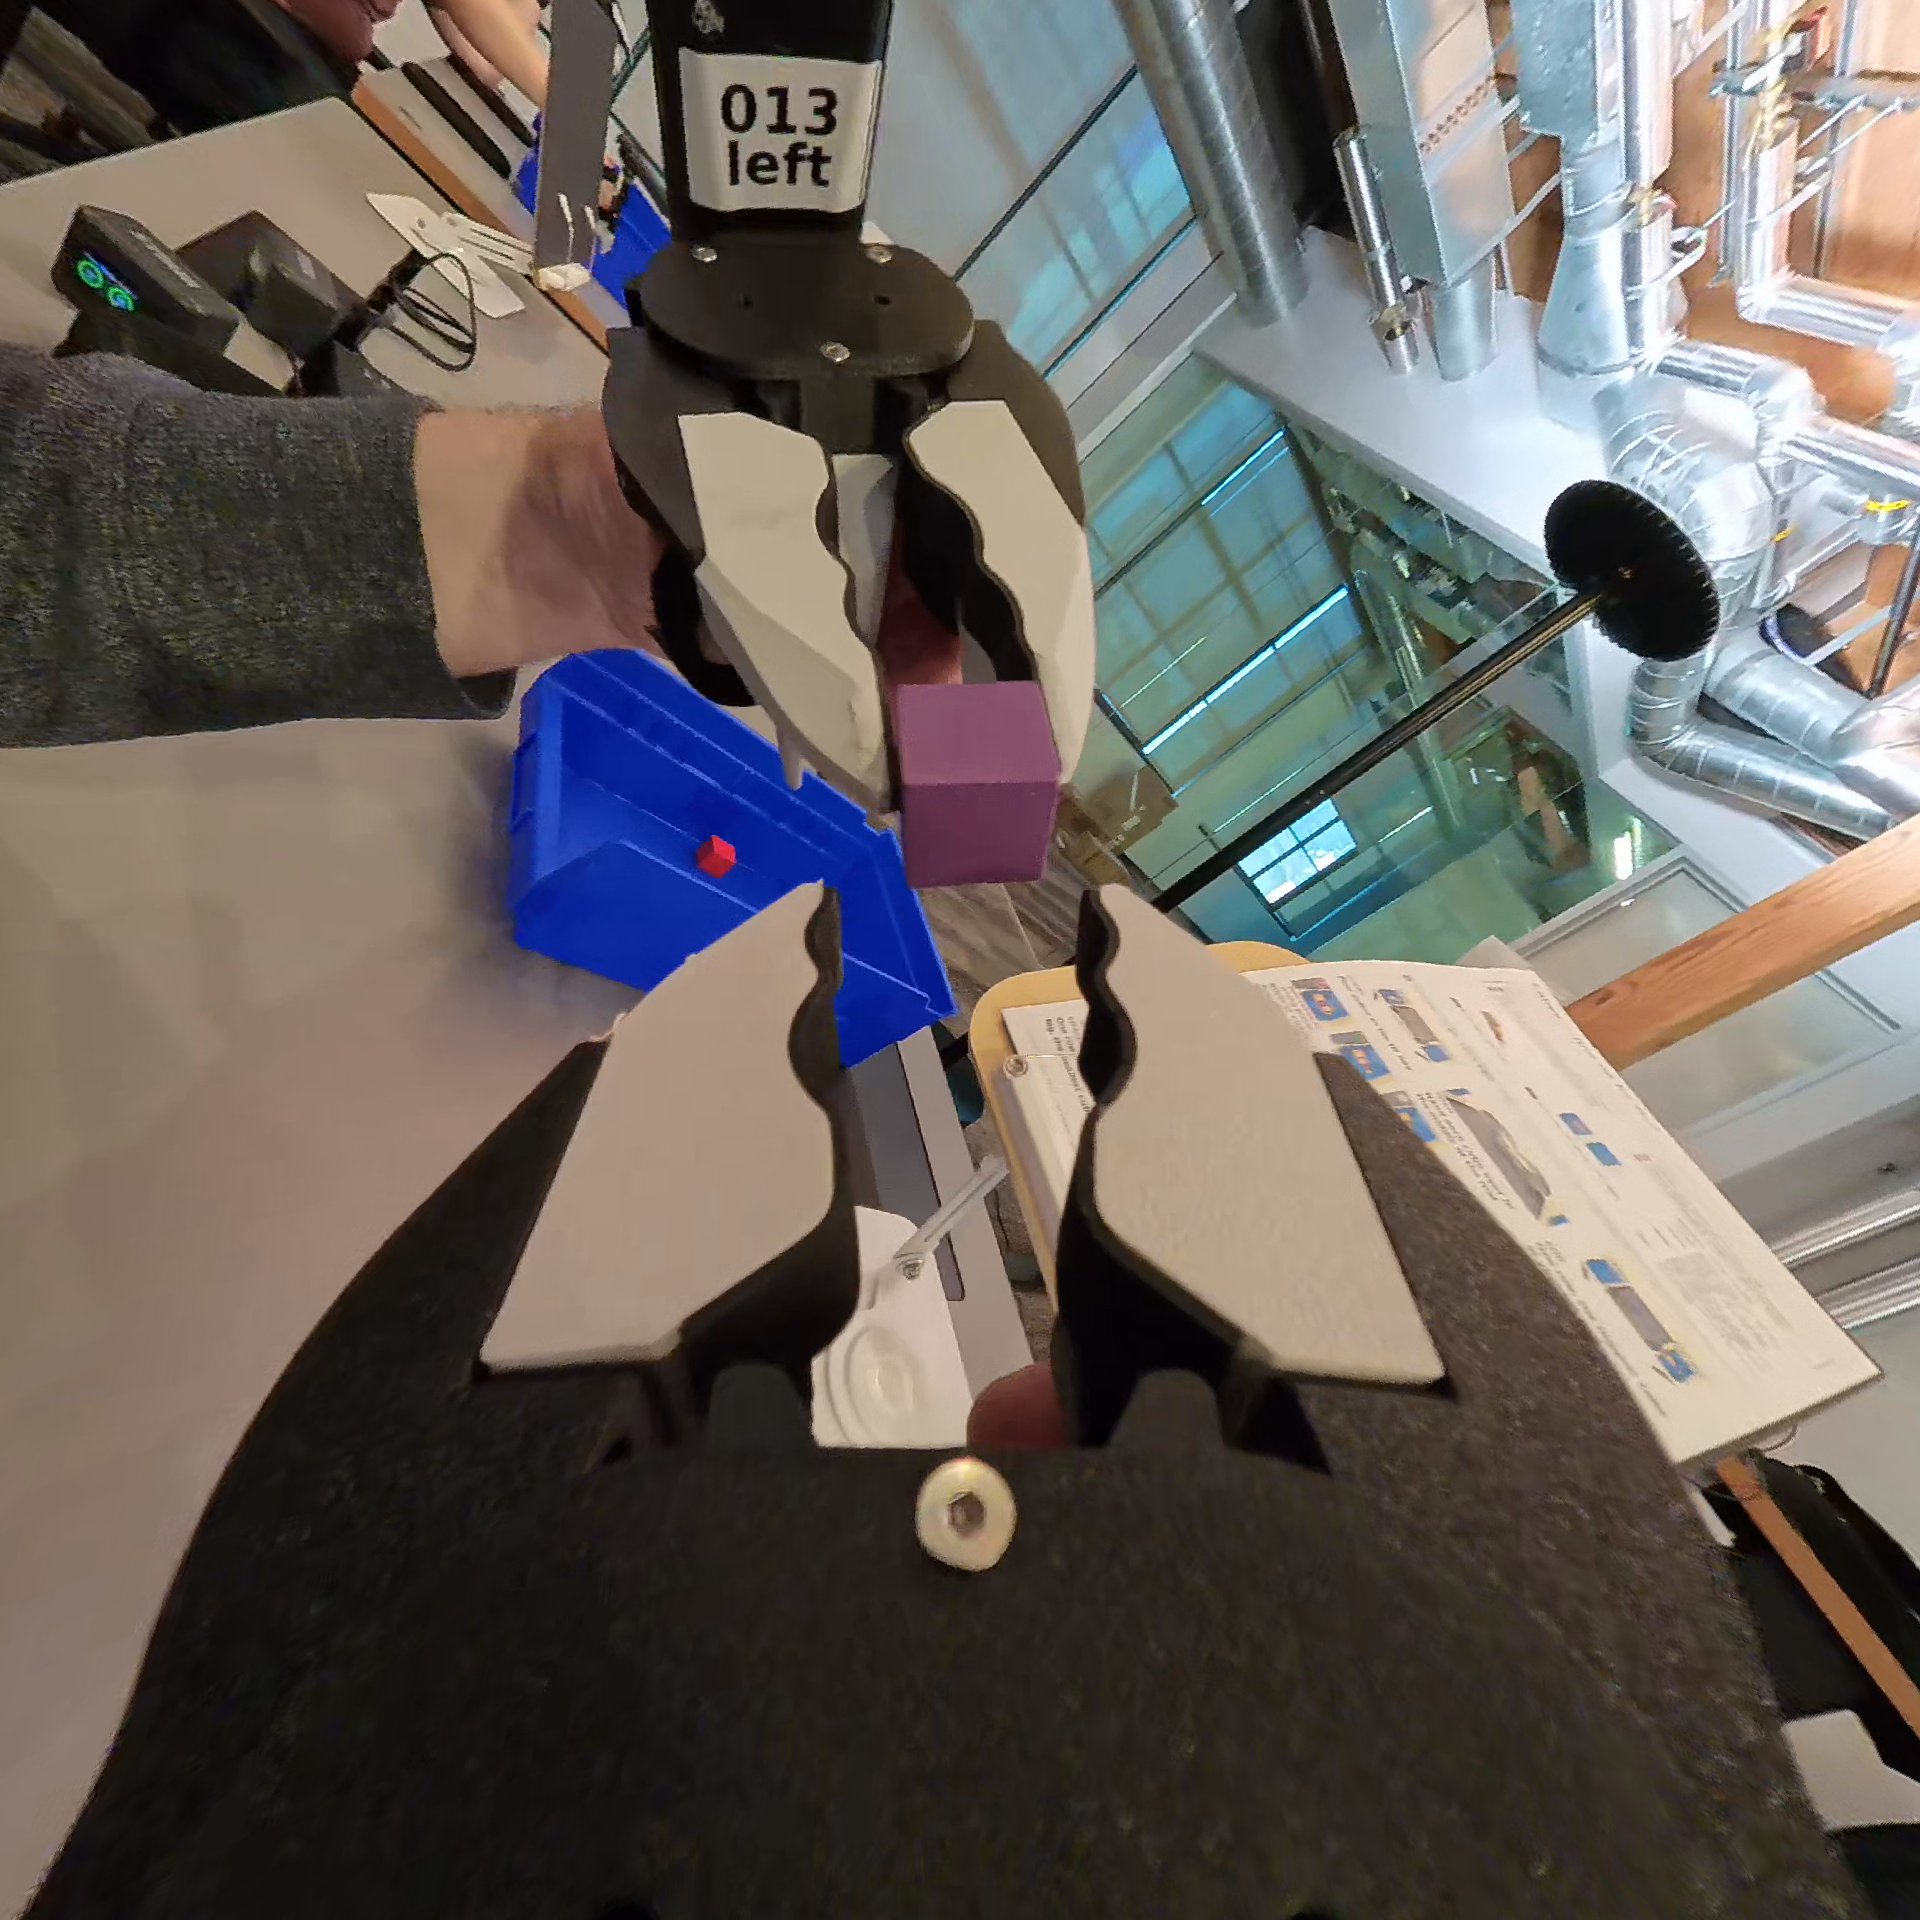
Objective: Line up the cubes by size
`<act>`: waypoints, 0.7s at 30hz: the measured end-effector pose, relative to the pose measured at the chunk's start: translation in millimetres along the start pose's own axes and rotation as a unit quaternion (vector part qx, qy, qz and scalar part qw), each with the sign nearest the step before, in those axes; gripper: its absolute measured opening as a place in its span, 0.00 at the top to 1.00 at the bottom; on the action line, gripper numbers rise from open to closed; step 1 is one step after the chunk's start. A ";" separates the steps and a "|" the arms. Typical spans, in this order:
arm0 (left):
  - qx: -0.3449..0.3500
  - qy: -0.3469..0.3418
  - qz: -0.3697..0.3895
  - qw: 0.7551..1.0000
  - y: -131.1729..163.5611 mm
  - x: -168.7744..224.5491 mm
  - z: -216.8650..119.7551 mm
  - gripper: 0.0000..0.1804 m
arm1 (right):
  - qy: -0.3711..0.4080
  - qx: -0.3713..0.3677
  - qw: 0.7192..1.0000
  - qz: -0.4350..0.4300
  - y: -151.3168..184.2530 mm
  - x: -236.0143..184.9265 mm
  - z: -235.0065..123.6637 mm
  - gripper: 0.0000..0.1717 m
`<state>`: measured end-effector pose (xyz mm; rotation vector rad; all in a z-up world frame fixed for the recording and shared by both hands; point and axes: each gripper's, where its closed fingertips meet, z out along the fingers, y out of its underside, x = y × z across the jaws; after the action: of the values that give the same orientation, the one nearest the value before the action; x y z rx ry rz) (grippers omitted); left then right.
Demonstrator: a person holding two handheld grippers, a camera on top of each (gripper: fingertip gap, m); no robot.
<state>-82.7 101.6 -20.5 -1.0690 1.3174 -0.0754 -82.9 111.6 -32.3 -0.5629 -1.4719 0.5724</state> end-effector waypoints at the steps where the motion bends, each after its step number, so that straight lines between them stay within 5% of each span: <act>1: -0.001 -0.003 0.002 1.000 -0.1 -0.3 0.5 0.85 | 0.005 0.004 1.000 -0.001 -1.3 1.9 -1.2 0.75; 21: 0.015 0.026 -0.002 1.000 -3.4 11.8 11.3 0.85 | 0.000 0.012 1.000 -0.014 -1.9 -4.9 3.2 0.81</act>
<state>-68.2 99.3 -28.3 -1.0495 1.3572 -0.1263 -86.1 106.9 -34.6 -0.5216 -1.4689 0.5678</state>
